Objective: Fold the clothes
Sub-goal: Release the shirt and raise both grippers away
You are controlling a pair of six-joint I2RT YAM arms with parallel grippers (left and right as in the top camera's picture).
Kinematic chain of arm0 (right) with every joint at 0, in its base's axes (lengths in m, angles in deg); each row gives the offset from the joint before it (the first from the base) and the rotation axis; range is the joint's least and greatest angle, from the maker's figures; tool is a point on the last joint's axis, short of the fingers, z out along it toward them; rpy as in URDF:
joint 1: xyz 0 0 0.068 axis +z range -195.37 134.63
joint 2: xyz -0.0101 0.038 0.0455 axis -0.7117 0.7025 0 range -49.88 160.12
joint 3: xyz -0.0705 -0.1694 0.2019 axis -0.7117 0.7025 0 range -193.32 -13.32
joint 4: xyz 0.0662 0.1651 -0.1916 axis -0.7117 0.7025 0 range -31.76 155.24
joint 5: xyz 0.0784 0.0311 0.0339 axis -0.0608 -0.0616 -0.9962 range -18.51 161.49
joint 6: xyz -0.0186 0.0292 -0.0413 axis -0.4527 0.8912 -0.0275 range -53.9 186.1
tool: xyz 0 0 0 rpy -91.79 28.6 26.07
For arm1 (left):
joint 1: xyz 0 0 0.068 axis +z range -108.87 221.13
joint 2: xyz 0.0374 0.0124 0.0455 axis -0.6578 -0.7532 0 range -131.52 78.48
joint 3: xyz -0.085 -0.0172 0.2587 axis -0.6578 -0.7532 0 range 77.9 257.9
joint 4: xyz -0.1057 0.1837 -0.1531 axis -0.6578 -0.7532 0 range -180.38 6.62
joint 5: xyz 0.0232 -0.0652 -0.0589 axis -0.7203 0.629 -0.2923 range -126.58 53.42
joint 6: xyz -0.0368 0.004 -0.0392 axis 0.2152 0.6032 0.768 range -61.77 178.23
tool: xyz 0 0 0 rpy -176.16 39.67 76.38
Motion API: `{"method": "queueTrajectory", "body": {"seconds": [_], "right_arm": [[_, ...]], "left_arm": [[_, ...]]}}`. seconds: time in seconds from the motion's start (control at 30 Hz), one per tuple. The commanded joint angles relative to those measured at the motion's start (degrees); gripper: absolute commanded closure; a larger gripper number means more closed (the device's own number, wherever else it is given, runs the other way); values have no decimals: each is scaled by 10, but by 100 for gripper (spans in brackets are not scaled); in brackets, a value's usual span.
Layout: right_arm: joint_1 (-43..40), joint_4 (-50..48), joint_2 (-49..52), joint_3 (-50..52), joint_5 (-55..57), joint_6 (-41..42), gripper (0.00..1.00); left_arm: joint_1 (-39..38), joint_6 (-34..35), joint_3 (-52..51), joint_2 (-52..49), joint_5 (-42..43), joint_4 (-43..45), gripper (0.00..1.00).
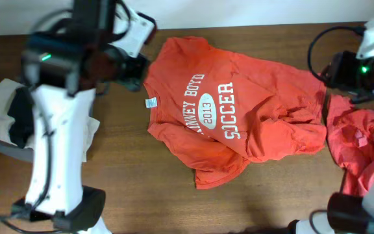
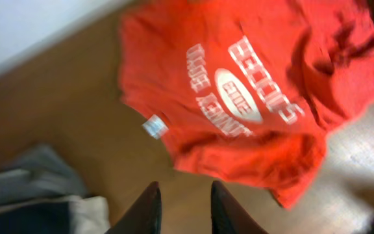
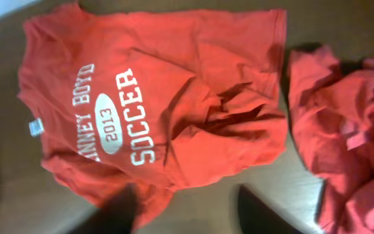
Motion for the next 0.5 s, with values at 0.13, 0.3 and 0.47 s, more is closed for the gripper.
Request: {"method": "queueTrajectory", "body": {"seconds": [0.13,0.3,0.47], "right_arm": [[3,4,14,0,-26,-1,68],[10,4,-92,15,-17,-1,57],[25,3,-231,103,35,27,53]], "left_arm": [[-8,55,-118,4,-49,-4,93],[-9,86,-121,75,-79,-38,93],[-9,113,-196,172,-119,-30,92]]}}
